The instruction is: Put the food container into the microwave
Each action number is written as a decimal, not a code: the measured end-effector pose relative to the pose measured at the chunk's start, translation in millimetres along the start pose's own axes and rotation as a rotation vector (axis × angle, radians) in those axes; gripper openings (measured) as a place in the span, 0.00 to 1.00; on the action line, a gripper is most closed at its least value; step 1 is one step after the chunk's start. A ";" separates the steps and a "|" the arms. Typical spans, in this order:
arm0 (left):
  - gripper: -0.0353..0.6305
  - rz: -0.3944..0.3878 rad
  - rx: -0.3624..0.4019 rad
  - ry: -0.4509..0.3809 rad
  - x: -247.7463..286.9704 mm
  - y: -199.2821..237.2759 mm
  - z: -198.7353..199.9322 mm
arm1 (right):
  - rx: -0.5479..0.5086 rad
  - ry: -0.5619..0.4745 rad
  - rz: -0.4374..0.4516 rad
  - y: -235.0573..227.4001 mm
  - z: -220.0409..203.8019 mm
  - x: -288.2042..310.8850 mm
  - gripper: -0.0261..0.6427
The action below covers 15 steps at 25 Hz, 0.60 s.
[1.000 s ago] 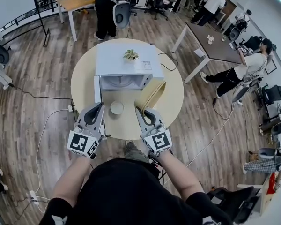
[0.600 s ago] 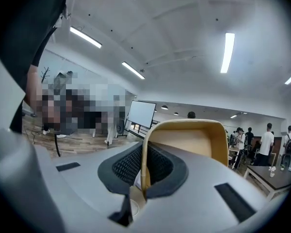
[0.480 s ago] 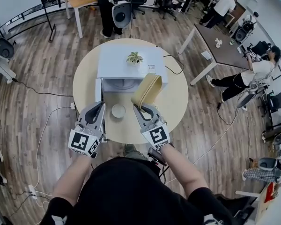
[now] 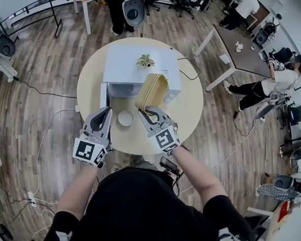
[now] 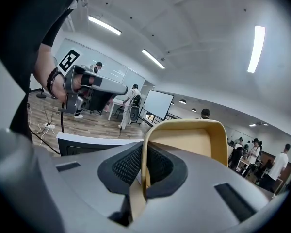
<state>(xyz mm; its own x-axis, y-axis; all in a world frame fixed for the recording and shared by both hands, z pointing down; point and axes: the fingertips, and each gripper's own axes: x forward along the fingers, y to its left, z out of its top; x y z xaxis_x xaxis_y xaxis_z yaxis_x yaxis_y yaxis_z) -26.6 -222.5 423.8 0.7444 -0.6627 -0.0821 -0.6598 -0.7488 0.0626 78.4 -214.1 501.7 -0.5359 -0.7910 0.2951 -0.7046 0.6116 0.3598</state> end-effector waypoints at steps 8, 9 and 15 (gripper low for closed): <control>0.08 0.044 -0.010 0.003 1.7 7.1 -7.9 | -0.059 0.061 0.131 12.0 -18.7 20.7 0.08; 0.08 0.049 -0.010 0.005 2.3 8.1 -8.7 | -0.072 0.069 0.147 13.1 -21.4 22.9 0.08; 0.08 0.072 -0.020 0.014 4.7 8.2 -13.9 | -0.133 0.114 0.236 19.5 -35.9 34.3 0.08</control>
<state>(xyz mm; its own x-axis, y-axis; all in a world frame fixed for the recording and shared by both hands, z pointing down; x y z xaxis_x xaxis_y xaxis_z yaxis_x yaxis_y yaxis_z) -27.1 -231.8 437.7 0.6965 -0.7148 -0.0623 -0.7097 -0.6991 0.0875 63.0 -228.8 550.6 -0.6168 -0.6243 0.4794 -0.4956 0.7811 0.3797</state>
